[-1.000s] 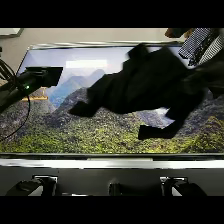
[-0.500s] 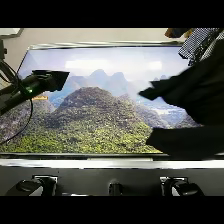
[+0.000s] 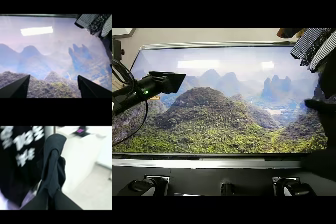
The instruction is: Fold the clothes and pants, and hang the long-sleeved shirts on hangers.
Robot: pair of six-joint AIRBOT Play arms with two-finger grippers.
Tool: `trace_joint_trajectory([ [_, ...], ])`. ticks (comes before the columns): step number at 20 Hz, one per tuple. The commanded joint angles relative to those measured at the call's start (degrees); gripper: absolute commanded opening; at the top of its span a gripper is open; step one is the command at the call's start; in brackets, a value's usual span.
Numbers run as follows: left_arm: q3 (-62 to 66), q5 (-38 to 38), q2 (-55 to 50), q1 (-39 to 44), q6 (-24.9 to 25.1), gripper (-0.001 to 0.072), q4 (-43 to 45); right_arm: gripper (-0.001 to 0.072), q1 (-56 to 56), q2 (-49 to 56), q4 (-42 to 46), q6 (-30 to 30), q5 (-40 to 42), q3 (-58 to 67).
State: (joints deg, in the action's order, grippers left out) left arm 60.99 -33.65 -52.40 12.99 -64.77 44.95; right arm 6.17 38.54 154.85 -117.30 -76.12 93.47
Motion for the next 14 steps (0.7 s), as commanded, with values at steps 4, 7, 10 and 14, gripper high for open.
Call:
trace_joint_trajectory([
  [4, 0.0, 0.0, -0.2, 0.1, 0.0, 0.0673, 0.0, 0.0028, 0.0, 8.3, 15.0, -7.1, 9.3, 0.7],
  [7, 0.0, 0.0, -0.2, 0.1, 0.0, 0.0673, 0.0, 0.0028, -0.4, 11.7, 18.1, -9.5, 11.0, 3.3],
  [10, 0.0, 0.0, -0.2, 0.1, 0.0, 0.0673, 0.0, 0.0028, -9.2, 13.4, 17.4, -12.7, 15.9, 4.5],
  [14, 0.0, 0.0, -0.2, 0.1, 0.0, 0.0673, 0.0, 0.0028, -22.2, 13.4, 10.8, -15.8, 20.6, 4.5],
])
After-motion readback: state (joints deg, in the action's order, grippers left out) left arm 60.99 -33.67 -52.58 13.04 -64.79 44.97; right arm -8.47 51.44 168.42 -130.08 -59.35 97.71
